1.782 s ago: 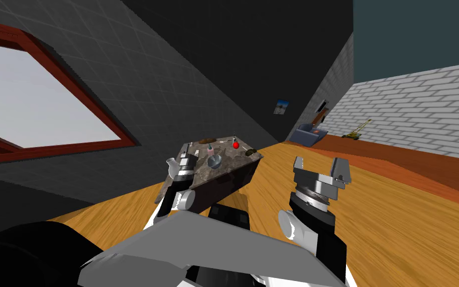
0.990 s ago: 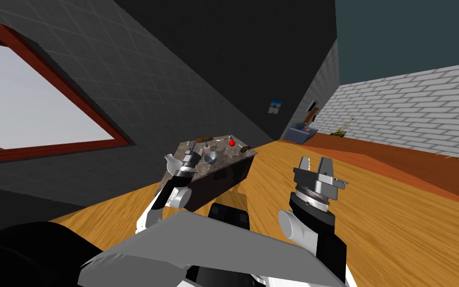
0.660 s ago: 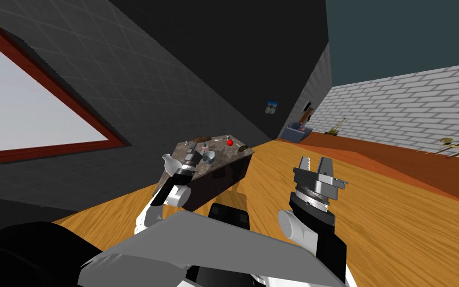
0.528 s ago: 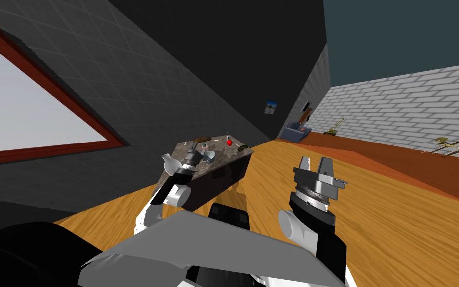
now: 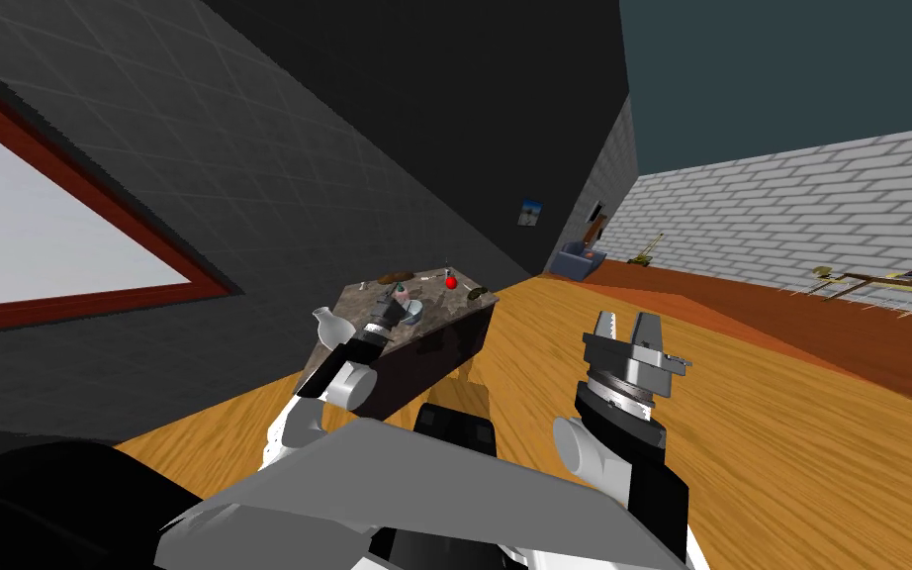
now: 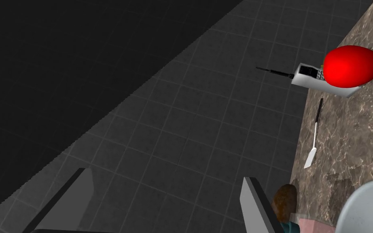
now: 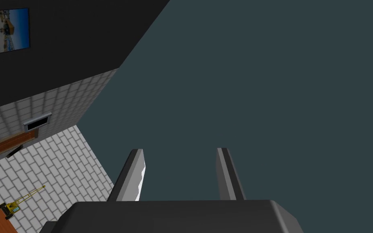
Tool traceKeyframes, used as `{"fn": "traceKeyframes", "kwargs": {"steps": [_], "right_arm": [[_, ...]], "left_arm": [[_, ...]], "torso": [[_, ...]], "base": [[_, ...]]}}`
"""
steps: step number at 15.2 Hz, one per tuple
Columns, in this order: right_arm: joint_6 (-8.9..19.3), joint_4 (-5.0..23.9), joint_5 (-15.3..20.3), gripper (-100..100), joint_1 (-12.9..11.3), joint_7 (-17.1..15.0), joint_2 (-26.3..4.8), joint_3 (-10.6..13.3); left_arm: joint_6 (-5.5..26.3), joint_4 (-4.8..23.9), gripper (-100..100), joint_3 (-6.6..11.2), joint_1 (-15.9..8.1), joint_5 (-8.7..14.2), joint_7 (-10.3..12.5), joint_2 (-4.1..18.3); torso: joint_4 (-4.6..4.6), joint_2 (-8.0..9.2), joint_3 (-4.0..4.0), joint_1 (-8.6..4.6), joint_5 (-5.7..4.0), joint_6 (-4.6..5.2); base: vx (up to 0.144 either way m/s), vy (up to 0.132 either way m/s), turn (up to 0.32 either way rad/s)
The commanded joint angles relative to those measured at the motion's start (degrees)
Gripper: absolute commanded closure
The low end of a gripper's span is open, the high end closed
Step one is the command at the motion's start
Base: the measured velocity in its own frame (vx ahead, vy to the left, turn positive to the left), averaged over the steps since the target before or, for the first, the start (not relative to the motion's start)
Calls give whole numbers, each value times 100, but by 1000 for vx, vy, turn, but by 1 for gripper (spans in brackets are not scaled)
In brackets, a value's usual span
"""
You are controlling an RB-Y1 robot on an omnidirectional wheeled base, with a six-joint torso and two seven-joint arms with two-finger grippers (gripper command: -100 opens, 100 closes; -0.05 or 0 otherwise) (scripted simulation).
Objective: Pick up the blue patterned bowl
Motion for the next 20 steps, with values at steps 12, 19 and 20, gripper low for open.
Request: {"fn": "traceKeyframes", "kwargs": {"steps": [12,19,20], "right_arm": [[0,0,0,0,1,0,0,0],[0,0,0,0,1,0,0,0],[0,0,0,0,0,0,0,0]], "left_arm": [[1489,-216,-100,202,-92,482,272,145],[2271,-283,-100,343,-94,666,355,207],[2376,-283,-100,343,-94,666,355,207]], "torso": [[-1,-6,-4,7,2,-2],[-2,-9,-5,10,2,-2],[-2,-9,-5,11,2,0]], "base": [[-4,-7,-74],[5,2,-69],[11,8,-105]]}}
